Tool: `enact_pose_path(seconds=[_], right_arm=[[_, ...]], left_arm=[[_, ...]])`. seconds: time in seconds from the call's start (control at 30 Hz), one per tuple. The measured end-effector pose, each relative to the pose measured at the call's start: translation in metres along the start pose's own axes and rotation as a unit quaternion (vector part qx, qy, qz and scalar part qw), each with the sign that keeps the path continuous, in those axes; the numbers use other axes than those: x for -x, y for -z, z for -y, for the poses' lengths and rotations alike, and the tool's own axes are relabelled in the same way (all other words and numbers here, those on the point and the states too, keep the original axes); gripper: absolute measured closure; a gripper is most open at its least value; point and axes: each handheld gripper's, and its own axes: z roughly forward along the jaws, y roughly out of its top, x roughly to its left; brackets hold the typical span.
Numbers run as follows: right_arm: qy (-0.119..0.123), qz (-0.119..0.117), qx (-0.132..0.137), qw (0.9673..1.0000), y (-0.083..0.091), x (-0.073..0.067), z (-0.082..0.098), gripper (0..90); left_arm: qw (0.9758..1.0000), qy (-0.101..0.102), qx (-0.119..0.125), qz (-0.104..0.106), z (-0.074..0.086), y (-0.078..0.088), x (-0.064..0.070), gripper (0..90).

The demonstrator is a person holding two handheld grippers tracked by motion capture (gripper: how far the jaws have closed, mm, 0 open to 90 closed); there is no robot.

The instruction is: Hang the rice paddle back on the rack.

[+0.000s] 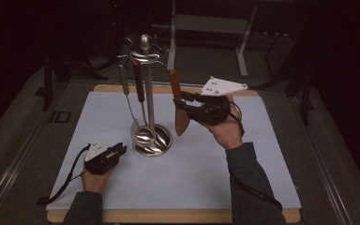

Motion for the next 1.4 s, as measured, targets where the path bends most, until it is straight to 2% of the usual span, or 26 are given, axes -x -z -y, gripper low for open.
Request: enact_pose_path(seconds=[0.27,0.53,1.1,1.4], right_arm=[[-0.004,-0.004,0.021,0.9998,0.000,-0.001,-0.015,66.6],[-0.009,-0.009,0.025,0.9996,-0.005,-0.001,-0.024,66.6],[-0.012,-0.017,0.006,0.9998,-0.020,-0.001,-0.029,65.7],[-0.007,-0.016,0.000,0.9998,-0.015,0.002,-0.022,61.4]], left_arm=[[1.0000,0.000,0.000,0.000,0.000,0.000,0.000,72.9],[1.0000,-0.001,0.000,0.001,0.000,0.000,0.000,72.9],[1.0000,0.001,0.000,0.002,0.000,0.000,0.000,72.9],[1.0000,0.000,0.000,0.001,0.000,0.000,0.000,72.8]])
